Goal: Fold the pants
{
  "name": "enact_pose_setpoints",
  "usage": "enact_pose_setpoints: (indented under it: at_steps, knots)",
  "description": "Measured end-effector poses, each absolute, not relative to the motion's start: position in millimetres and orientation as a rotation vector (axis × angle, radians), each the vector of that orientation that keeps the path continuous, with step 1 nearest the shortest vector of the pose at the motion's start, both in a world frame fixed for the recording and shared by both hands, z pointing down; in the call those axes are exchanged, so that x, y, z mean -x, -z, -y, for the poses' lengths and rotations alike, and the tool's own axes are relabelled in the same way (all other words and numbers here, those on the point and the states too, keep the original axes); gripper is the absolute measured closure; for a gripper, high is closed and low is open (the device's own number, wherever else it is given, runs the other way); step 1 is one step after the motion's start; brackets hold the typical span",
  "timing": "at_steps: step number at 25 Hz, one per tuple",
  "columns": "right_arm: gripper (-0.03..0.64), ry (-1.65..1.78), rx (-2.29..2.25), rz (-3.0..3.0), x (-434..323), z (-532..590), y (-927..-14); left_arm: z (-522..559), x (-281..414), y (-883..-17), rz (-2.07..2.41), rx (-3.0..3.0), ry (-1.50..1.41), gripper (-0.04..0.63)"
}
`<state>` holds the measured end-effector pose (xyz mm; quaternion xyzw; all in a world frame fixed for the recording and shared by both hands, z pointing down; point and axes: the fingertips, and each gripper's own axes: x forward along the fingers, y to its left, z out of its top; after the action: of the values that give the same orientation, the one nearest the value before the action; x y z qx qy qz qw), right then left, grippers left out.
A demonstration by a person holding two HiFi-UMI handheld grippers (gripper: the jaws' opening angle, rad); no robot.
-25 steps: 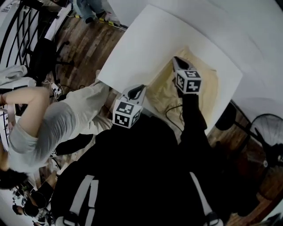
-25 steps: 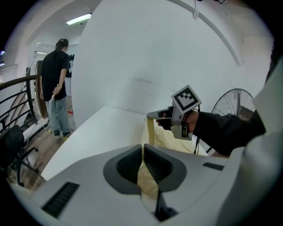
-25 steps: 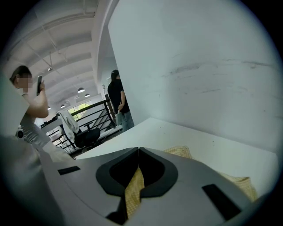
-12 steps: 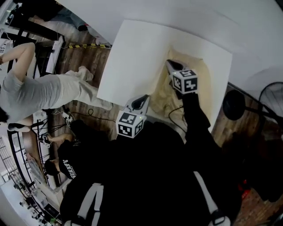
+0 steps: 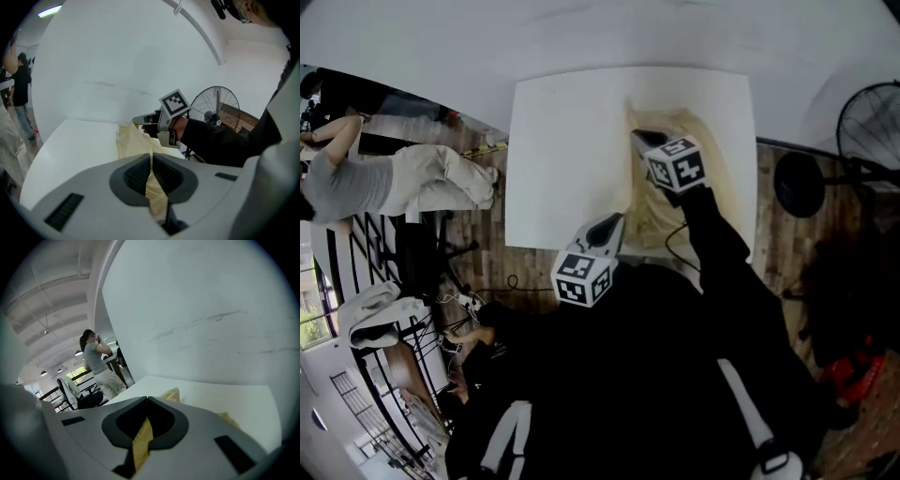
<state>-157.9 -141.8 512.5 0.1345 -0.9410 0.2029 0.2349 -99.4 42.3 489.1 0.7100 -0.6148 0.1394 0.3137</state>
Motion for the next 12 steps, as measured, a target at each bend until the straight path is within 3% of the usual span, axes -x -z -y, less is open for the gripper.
enact_pose_setpoints:
  at_steps: [12]
  knots:
    - [0.609,-0.558,-0.464,2.594,102,158,-501,-27,34,-468,1.409,-2.033,-0.36,0.575]
